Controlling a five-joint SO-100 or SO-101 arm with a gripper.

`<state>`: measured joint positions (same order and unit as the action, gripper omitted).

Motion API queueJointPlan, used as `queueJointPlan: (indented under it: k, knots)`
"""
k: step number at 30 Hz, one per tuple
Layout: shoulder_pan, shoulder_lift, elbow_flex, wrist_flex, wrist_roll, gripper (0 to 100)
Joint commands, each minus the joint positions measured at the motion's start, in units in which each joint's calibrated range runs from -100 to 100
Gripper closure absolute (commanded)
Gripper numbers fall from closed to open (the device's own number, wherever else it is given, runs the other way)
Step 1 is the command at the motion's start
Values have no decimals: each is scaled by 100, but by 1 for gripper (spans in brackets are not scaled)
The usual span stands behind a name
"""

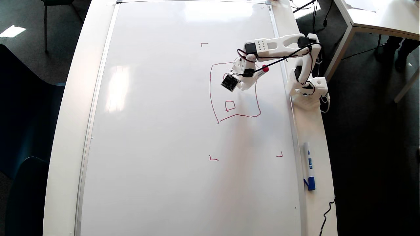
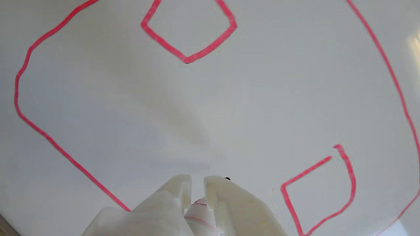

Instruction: Draw on a whiteboard a robot head using a pen attached to the gripper

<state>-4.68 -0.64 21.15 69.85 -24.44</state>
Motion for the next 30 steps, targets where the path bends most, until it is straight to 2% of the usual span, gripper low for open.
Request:
queueJointPlan:
  k: [1, 12, 30]
  knots:
    - [-251, -276, 68, 0, -12, 99]
    - [-656, -276, 5, -78, -23, 99]
    - [-560, 59, -4, -165, -23, 99]
